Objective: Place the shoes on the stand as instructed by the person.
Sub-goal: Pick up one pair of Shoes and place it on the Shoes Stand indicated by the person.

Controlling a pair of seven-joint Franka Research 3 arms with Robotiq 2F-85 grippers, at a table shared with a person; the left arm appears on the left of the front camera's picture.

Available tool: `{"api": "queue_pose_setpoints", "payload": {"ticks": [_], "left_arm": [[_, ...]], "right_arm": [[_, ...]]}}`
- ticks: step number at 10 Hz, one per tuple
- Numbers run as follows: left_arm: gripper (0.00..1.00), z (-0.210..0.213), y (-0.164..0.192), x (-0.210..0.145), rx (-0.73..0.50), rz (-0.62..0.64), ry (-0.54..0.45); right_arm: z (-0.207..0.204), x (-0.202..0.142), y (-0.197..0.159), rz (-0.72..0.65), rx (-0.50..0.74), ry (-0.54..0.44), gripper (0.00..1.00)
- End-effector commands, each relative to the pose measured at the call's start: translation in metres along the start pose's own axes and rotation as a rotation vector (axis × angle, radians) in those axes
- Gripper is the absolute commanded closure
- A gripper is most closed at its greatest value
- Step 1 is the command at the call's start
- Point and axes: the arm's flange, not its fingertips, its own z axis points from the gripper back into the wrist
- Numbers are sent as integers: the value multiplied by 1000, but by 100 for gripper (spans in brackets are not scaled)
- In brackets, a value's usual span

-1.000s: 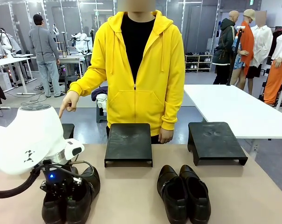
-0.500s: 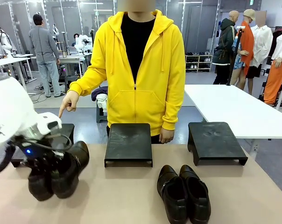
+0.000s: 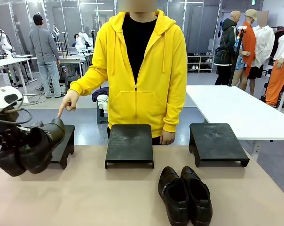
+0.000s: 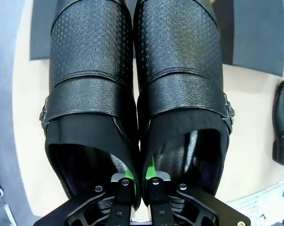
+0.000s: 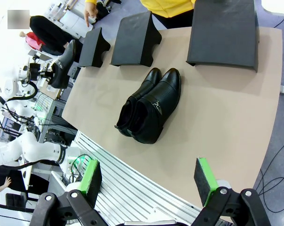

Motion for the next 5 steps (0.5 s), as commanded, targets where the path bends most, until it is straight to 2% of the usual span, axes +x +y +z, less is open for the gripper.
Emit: {"api": "queue_pose_setpoints", "payload": {"ticks": [1, 5], "left_arm": [[93, 7, 12, 21, 7, -52, -8], [93, -3, 44, 59, 23, -121, -35]], "right_arm": [[1, -1, 0, 8, 7, -5, 0], [1, -1, 0, 8, 7, -5, 0]]}}
